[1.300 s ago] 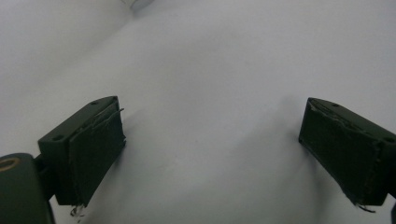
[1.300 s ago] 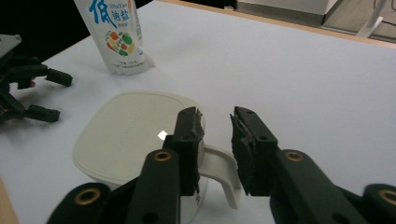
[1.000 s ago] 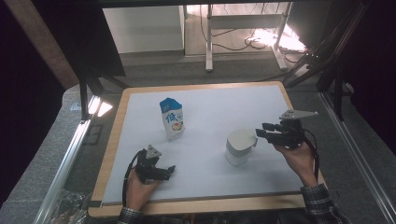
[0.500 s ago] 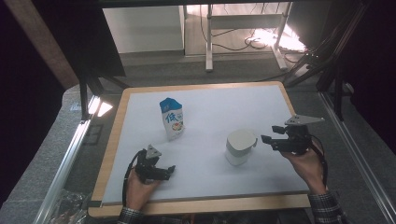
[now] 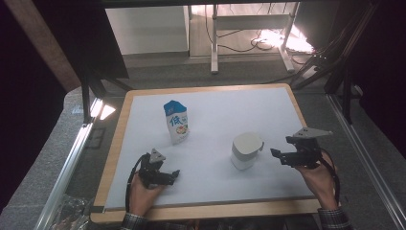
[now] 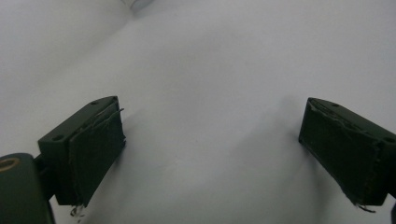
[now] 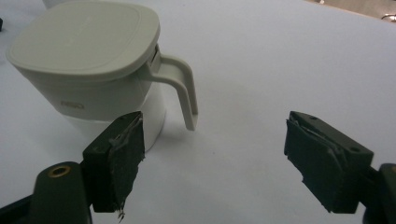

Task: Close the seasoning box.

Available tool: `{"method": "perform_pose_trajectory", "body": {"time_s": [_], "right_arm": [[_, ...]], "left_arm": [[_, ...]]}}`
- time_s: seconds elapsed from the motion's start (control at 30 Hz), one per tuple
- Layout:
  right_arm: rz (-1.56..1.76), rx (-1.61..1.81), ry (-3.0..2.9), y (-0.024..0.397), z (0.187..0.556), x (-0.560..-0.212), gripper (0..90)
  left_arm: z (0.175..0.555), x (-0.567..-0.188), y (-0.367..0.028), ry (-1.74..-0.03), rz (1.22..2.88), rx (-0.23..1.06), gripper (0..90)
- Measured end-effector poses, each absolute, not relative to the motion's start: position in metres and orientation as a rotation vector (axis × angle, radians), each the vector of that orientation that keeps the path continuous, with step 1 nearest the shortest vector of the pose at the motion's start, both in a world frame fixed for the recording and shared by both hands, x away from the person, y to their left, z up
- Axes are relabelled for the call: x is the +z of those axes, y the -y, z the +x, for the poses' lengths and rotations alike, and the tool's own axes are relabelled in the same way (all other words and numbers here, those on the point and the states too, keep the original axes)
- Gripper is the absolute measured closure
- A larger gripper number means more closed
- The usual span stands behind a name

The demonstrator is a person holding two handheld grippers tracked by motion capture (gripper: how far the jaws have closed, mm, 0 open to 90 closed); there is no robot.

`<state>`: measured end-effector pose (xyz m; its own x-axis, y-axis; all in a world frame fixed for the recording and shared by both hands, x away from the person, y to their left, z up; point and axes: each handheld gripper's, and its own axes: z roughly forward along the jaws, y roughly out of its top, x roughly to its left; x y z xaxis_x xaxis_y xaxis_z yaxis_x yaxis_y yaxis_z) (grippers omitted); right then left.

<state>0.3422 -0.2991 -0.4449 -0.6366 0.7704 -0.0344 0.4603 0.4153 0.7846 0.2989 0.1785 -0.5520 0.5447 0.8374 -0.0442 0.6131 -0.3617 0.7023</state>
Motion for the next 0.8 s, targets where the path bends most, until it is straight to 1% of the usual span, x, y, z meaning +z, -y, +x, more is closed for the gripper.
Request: {"method": "perform_pose_trajectory", "body": {"time_s": [0.37,0.8], "right_arm": [[1.070,1.045,-2.301,0.301,0.335,-0.466,13.3],[1.086,0.964,-2.320,0.294,0.331,-0.499,11.7]], "left_arm": [[0.299,-0.552,-0.178,-1.165,2.102,0.425,6.4],[0.299,-0.552,-0.179,-1.165,2.101,0.425,6.4]]}}
